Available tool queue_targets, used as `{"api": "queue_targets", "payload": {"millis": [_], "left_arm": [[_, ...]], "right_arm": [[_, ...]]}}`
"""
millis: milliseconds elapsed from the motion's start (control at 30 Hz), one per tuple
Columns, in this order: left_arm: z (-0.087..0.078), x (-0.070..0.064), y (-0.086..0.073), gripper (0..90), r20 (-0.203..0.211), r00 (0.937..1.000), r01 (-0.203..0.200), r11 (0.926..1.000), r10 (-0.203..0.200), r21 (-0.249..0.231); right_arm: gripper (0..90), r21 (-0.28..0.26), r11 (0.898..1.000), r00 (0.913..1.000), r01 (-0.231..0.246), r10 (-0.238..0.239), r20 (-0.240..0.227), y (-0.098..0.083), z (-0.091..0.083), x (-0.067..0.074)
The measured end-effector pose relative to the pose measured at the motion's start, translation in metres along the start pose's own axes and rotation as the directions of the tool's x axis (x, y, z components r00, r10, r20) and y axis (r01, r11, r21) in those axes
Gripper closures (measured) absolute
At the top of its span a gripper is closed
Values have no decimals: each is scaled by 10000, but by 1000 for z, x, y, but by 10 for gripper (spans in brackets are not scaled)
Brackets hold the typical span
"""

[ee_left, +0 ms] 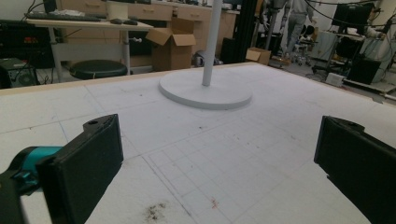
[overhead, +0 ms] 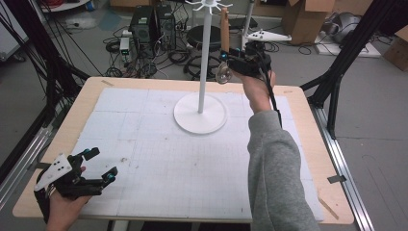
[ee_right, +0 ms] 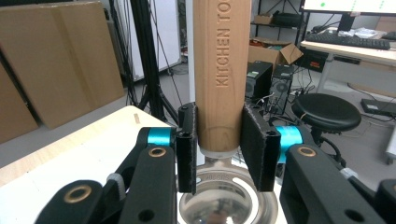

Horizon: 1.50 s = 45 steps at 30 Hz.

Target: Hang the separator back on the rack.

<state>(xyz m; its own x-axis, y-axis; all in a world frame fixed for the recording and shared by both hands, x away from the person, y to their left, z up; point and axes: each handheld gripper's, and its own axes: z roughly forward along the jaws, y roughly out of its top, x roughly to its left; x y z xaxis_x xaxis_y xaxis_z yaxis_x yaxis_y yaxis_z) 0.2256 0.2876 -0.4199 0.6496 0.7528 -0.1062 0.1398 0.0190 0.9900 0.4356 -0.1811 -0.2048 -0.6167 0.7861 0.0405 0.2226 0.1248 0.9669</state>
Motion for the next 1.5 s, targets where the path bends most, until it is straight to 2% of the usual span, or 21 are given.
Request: {"api": "queue_targets", "payload": {"millis": [333,633,767,833,933,1000,1033,1133,1167,1200,1300,1500], "left_arm": [[-1,0,0,18,-1,10000,-35,10000,35,-2],[-1,0,0,18,-3,10000,-26,10000,26,4],[0,0,1,18,-6,10000,-2,10000,2,-5],[0,1,1,18,26,10000,21,10000,-21,-37],[1,1,2,18,44,10000,70,9999,-70,-90],[3,2,2,18,81,9999,84,9999,-83,-138],[4,2,2,18,95,9999,99,9999,-98,-136],[8,1,2,18,167,9998,72,9999,-71,-76],[9,1,1,18,184,9998,95,9999,-94,-40],[10,1,1,18,216,9998,55,10000,-55,19],[13,-1,0,18,280,9996,5,10000,-6,71],[15,-2,0,18,295,9996,-3,10000,0,81]], "right_arm": [[661,-50,10000,10000,-20,20,47,-1,3,2],[457,-70,10000,9999,-13,12,-153,-7,-5,3],[362,-7,10000,9981,81,-81,-611,-13,-12,4],[282,17,9997,9952,233,-230,-950,-17,-15,6],[163,343,9982,9888,496,-442,-1425,-24,-17,11],[140,485,9964,9837,692,-601,-1697,-29,-20,15],[105,479,9952,9805,857,-757,-1811,-31,-21,17],[80,394,9940,9738,1023,-920,-2078,-39,-26,22],[27,370,9936,9721,1067,-964,-2137,-41,-28,23],[9,389,9935,9727,1073,-968,-2108,-43,-29,24],[9,287,9929,9687,1155,-1062,-2246,-51,-33,25],[4,-86,9959,9774,904,-904,-1911,-65,-49,18]]}}
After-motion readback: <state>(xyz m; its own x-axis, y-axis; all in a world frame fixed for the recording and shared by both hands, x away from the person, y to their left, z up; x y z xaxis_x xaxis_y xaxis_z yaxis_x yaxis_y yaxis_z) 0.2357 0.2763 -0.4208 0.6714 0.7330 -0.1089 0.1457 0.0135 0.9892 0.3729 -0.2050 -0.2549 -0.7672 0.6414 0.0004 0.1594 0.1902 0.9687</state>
